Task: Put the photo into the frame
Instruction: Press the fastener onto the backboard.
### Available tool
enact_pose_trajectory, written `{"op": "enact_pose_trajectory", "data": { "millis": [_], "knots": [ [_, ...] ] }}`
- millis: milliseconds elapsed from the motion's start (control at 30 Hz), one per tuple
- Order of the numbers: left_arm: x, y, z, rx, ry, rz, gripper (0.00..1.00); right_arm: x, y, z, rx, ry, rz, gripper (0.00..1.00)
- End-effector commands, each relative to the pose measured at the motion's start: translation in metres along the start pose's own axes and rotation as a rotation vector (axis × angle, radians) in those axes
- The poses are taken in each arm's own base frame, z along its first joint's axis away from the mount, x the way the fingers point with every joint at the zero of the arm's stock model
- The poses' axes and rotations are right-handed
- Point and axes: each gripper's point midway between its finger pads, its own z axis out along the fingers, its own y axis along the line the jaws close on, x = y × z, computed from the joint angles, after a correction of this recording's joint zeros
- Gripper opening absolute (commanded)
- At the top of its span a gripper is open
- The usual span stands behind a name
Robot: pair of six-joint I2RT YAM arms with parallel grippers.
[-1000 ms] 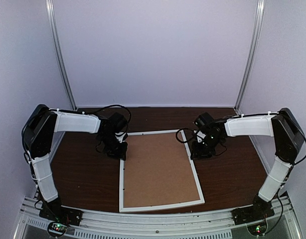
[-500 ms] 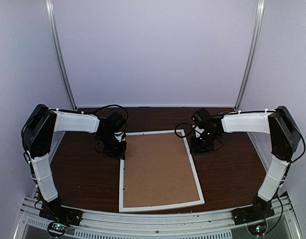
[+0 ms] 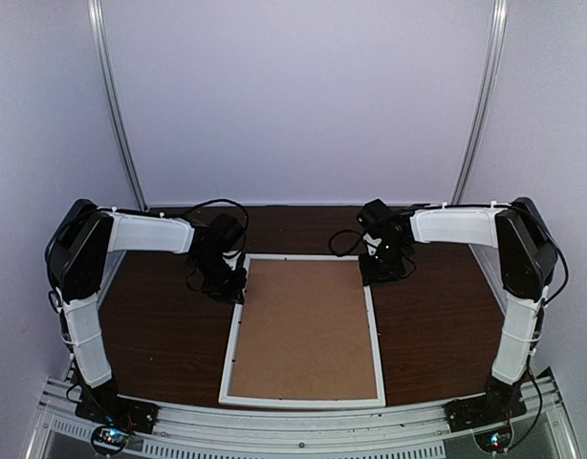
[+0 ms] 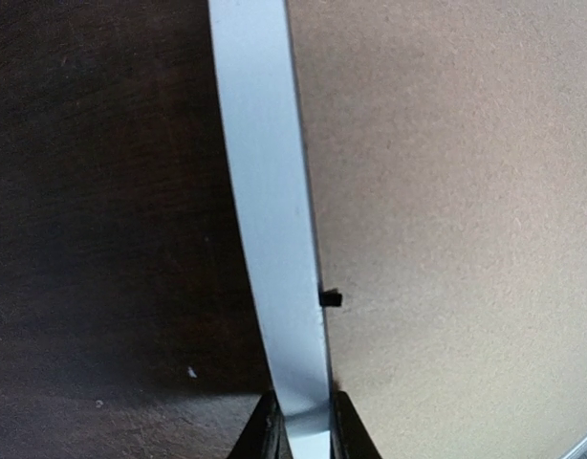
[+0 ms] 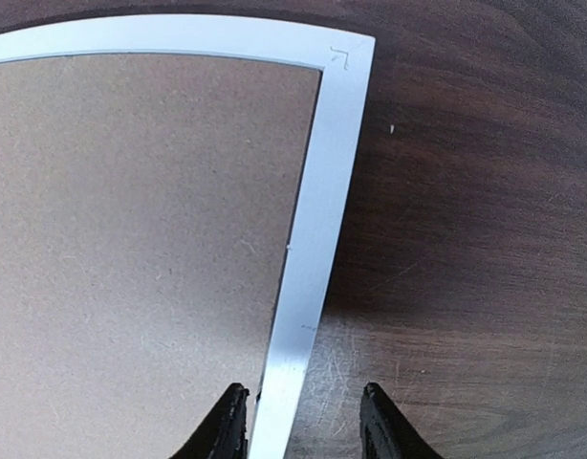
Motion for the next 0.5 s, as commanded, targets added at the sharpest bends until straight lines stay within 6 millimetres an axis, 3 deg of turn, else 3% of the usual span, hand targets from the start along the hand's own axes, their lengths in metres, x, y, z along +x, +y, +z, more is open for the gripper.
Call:
{"op": "enact_pose_trajectory", "data": {
  "millis": [0, 467],
  "knots": [
    [-0.010, -0.008, 0.012, 0.023, -0.031, 0.032, 0.15, 0.003, -0.011, 0.003, 0.056, 0.025, -0.010, 0.40],
    [-0.011, -0.006, 0.011, 0.010, -0.033, 0.032, 0.16, 0.021, -0.016, 0.011, 0.065, 0.078, 0.006, 0.38]
  ]
}}
